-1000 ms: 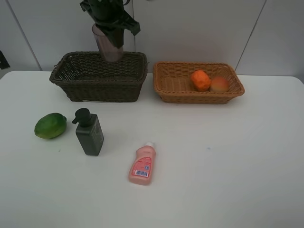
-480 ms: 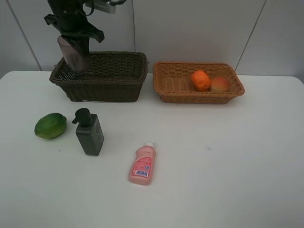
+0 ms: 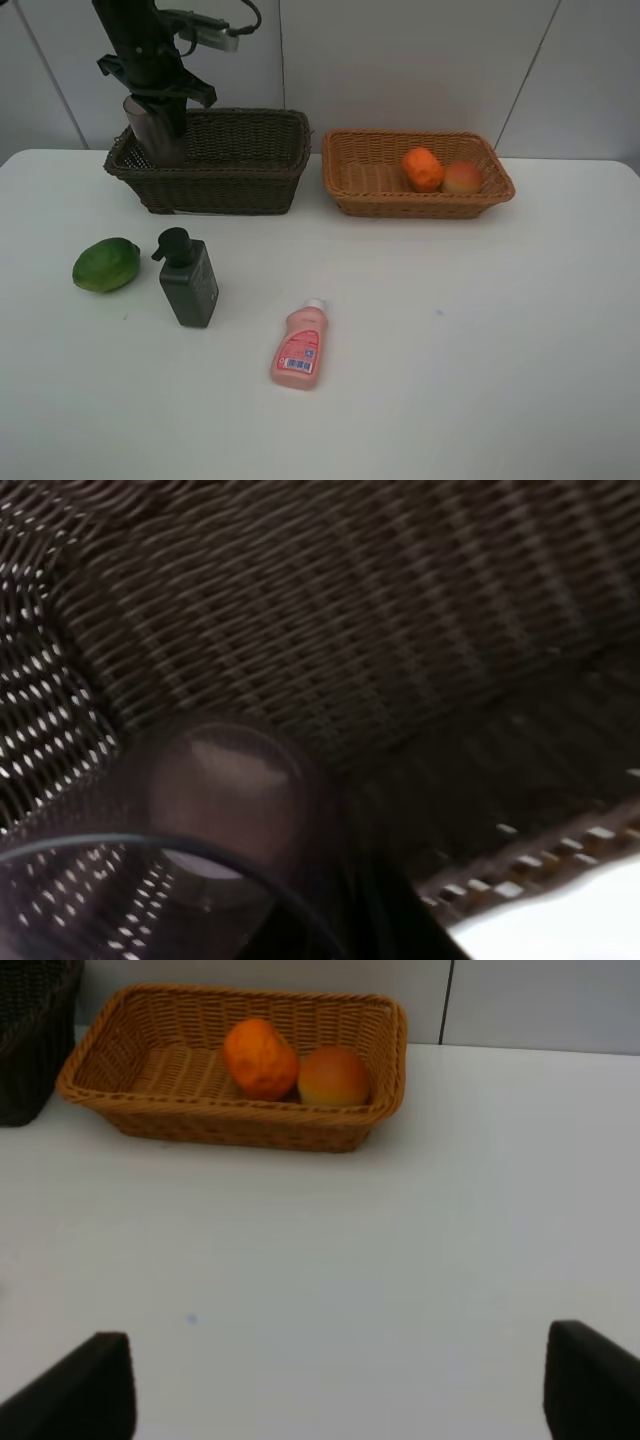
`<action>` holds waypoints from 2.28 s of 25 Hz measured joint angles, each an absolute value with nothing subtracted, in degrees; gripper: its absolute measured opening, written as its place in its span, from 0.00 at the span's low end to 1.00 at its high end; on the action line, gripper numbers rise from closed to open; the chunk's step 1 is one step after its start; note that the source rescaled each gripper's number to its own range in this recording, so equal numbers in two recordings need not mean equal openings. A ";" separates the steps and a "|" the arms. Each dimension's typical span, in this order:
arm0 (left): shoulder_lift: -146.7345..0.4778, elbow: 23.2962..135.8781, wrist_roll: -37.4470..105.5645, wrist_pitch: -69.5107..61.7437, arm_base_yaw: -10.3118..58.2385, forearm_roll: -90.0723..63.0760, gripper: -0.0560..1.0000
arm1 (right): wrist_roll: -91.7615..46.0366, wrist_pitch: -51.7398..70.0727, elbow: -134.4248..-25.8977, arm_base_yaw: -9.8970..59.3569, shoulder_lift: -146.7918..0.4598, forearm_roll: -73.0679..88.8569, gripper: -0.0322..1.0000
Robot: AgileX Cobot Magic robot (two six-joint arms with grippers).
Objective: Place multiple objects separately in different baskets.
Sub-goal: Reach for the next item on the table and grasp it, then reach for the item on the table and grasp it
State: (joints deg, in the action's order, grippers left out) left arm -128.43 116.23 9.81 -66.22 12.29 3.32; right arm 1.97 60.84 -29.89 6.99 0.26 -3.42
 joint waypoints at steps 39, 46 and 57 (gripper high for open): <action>-131.90 116.22 11.29 -56.61 10.23 0.93 0.88 | 1.97 60.84 -29.89 6.99 0.26 -3.42 0.67; -127.62 116.22 11.04 -58.41 10.55 0.00 0.88 | 1.97 60.84 -29.89 6.99 0.26 -3.42 0.67; -121.54 116.22 9.61 -67.98 16.12 0.00 0.88 | 1.97 60.84 -29.89 6.99 0.26 -3.42 0.67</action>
State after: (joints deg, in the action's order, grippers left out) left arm -121.54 116.22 9.61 -67.98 16.12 0.00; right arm 1.97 60.84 -29.89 6.99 0.26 -3.42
